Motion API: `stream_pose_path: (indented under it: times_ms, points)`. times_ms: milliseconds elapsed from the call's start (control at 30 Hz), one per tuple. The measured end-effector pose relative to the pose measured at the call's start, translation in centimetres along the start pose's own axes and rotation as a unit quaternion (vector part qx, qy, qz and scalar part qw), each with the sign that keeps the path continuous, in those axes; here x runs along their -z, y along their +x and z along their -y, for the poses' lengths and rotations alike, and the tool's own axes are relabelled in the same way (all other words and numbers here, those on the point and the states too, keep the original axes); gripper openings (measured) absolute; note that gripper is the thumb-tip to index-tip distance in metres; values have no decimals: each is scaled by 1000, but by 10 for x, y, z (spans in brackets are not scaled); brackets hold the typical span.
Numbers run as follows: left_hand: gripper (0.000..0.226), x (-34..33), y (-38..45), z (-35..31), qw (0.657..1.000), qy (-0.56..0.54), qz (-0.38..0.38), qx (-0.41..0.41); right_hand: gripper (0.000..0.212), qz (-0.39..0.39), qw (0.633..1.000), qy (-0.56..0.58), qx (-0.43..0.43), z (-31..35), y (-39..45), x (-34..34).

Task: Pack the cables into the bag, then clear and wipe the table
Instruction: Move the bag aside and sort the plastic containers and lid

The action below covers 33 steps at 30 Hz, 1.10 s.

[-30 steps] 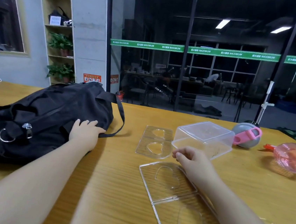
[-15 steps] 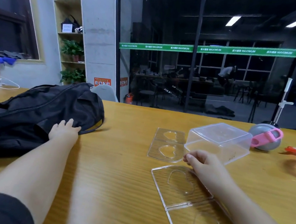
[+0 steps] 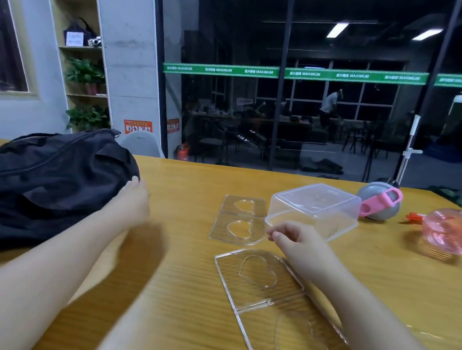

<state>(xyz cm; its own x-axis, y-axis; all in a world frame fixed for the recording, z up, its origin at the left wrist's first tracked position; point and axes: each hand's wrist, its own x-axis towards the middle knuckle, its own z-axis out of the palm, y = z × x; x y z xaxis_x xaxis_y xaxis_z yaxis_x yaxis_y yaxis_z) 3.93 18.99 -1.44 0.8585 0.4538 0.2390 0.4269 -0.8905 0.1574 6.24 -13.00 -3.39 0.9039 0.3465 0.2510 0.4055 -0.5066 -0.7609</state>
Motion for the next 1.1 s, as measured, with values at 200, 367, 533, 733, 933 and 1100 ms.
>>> stream_pose_path:
  times_ms: [200,367,533,733,933,1100]
  points:
    - [67,32,-50,-84,980,-7,145,-133,19,3,1000,-28,-9,3,-5,12]
    - [74,30,-85,-140,937,-25,252,-240,15,-19,999,-46,-14,2,-6,29]
    - [54,0,-95,-156,929,-149,148,-305,15,-45,996,-74,-9,1,-6,42]
    - [47,-19,-86,-142,945,-125,143,-266,12,-46,994,-96,-12,-1,-6,47]
    - [27,-29,-82,-144,956,-110,97,-254,18,44,988,-140,-45,-2,-9,22]
    - [18,-32,-80,-152,963,-66,76,-249,25,91,986,-138,-34,4,-13,5]
